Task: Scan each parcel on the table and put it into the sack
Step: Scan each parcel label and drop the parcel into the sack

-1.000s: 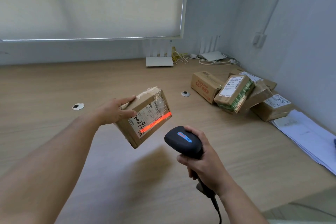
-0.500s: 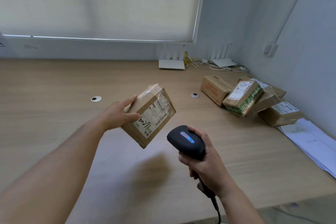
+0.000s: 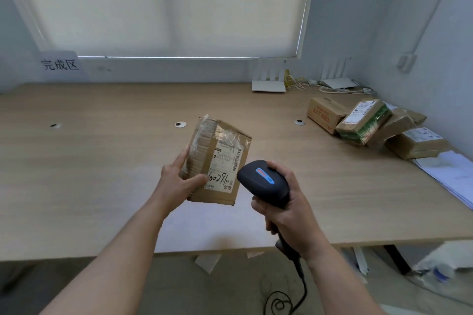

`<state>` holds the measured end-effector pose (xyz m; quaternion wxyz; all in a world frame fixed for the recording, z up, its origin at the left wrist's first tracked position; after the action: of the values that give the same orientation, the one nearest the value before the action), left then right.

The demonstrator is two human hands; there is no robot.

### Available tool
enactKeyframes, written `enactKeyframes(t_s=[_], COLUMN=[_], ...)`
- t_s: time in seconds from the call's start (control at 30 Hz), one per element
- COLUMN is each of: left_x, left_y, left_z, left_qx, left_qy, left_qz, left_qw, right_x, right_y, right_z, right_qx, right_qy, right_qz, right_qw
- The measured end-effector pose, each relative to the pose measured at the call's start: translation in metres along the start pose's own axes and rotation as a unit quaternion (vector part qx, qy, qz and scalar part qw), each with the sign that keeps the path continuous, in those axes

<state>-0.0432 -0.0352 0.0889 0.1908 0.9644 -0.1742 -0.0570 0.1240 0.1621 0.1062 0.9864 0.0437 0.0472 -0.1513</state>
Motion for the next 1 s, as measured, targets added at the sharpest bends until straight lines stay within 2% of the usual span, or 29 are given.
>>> enactKeyframes(t_s=[0.13, 0.5, 0.7, 1.0], left_x=[0.043, 0.13, 0.174, 0.267], left_y=[0.027, 0.113, 0.204, 0.364], left_z=[0.005, 0.025, 0.036, 0.05], left_qx=[0.002, -0.008, 0.009, -0.037], left_qy=[-0.001, -0.007, -0.016, -0.042], left_qz=[-0.02, -0.169, -0.253, -0.394], left_qw=[1.0, 0.986, 0.967, 0.917], right_x=[0.025, 0.04, 0.04, 0.056], right_y=[-0.029, -0.133, -0.228, -0.404], right_z=[0.007, 0.038, 0.072, 0.118], right_qx=[-0.005, -0.036, -0.058, -0.108], right_qy=[0.009, 0.033, 0.064, 0.101], right_qz=[0.026, 0.112, 0.165, 0.279], right_qw=[1.0, 0.993, 0.983, 0.949])
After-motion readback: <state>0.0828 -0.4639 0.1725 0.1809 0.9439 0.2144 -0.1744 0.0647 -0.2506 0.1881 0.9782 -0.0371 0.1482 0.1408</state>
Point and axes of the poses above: each hand's wrist, its own x-axis away from the middle knuckle, its own y-axis out of the back of the hand, z = x × y, the point moved 3 cm from there along -x, towards the middle knuckle, and after that the axes turned 5 degrees about -y, right-handed, at the moved point
